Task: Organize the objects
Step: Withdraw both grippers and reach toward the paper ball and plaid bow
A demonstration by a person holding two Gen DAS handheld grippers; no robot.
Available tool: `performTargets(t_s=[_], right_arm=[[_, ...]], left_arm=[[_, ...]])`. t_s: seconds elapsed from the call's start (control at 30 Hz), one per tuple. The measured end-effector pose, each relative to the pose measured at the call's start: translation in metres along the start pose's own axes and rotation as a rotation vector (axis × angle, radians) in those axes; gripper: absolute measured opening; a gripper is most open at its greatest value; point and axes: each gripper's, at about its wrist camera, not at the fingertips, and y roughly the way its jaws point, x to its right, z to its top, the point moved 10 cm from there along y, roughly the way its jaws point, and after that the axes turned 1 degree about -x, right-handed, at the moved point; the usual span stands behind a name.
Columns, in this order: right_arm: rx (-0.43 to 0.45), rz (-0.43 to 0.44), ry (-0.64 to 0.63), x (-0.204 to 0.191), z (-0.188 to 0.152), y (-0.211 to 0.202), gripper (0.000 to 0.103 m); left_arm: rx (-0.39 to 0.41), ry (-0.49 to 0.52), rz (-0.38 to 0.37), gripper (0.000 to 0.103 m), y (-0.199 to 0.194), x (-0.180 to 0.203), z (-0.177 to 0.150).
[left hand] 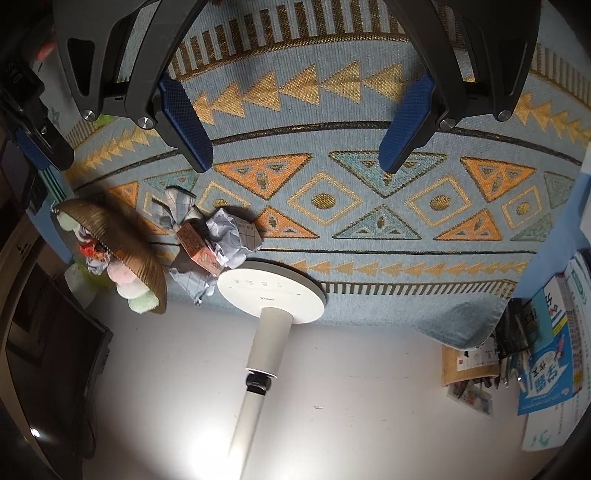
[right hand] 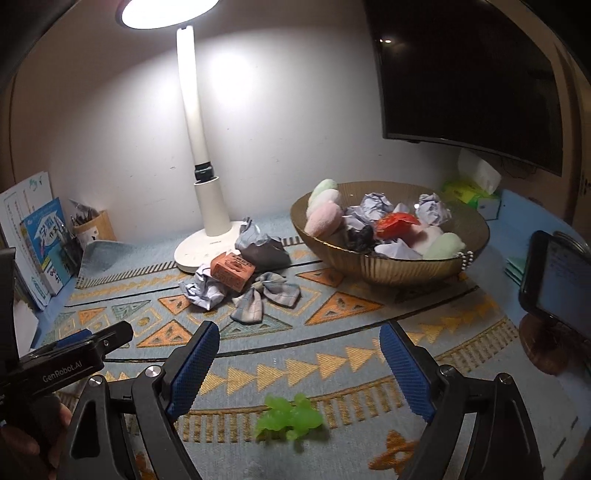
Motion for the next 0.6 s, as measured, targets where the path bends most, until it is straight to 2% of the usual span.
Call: performTargets(t_s=[0.07,0.13,0.2,0.23,0.3,0.4,0.47,0.53,0.57,0.6], right_arm=[[-0.024,-0.007,-0.023,0.007,-0.002,0.002,0.088],[-0.039,0.001,-0.030,0.011,-0.003,0.005,0.088],[-0.071,0.060,-0.001,0.012,0.000,0.011,0.088],[-0.093,0.095,0.014,0.011,0.000,0.015,0.087],[-0.134,0.133,0.008,0.010,0.003,0.022,0.080],[-0.212,0.165,-0.037,0.005,0.006,0.037,0.079],[-0.285,0.215,-0.071,-0.005,0.007,0.052,0.079],[-0.313,0.219,-0.116,-0.014,0.012,0.068,0.079],[-0.332,0.210,-0.156,-0.019,0.013,0.079,0.079],[-0.347,0.194,-0.193,-0.024,0.014,0.089,0.079]], left_arm=[[-0.021,0.078,-0.013,0.091,0.002,0.014,0.008],[-0.001,0.131,-0.017,0.092,0.004,0.025,0.025],[0.014,0.186,-0.043,0.092,0.016,0.036,0.041],[-0.004,0.233,-0.070,0.091,0.027,0.043,0.045],[-0.049,0.315,-0.121,0.090,0.052,0.051,0.048],[-0.125,0.411,-0.167,0.087,0.086,0.058,0.048],[-0.132,0.421,-0.194,0.086,0.098,0.061,0.053],[-0.163,0.419,-0.243,0.086,0.106,0.067,0.054],[-0.179,0.428,-0.257,0.082,0.110,0.070,0.053],[-0.190,0.441,-0.267,0.072,0.112,0.073,0.052]])
